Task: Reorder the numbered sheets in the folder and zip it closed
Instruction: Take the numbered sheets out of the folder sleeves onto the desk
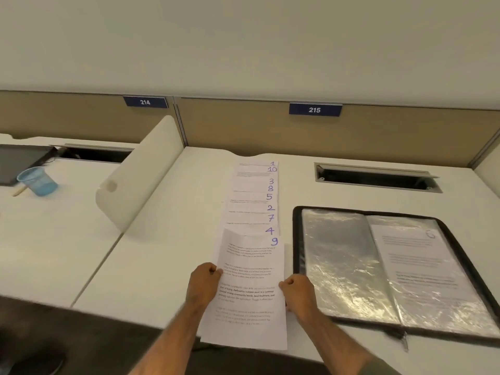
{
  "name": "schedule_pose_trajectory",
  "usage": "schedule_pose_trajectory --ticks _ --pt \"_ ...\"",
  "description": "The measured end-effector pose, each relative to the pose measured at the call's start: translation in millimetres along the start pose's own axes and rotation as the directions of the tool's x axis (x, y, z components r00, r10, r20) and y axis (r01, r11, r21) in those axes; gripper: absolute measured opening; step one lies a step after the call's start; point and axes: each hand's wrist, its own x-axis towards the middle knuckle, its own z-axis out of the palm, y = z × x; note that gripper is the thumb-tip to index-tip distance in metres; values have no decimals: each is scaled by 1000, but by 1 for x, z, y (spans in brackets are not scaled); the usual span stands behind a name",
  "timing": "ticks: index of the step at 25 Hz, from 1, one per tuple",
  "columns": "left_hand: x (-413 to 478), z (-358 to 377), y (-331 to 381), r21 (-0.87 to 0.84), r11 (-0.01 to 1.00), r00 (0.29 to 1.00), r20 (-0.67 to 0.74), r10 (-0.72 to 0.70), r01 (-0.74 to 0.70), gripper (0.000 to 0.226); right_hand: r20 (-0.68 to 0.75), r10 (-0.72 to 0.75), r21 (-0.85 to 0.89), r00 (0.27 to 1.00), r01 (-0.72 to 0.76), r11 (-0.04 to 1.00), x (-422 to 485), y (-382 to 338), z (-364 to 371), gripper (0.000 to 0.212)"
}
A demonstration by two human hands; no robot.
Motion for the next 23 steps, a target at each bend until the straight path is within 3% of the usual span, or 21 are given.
schedule_pose_trajectory --ticks 8,12,18,23 --pt "9 -9 -8 35 999 998 65 1 -4 12 -77 37 -78 996 -43 996 2 -7 12 15" --pt "9 -10 -12 74 997 998 66 3 -8 30 -86 55 -100 995 -63 993 1 -7 17 14" --pt "7 -6 -14 150 988 999 -23 37 -33 36 -114 39 -180 993 -59 982 1 -15 17 25" --pt "4 5 -10 238 962 978 -124 167 -134 38 -169 -30 -217 985 -7 976 -1 -14 5 22"
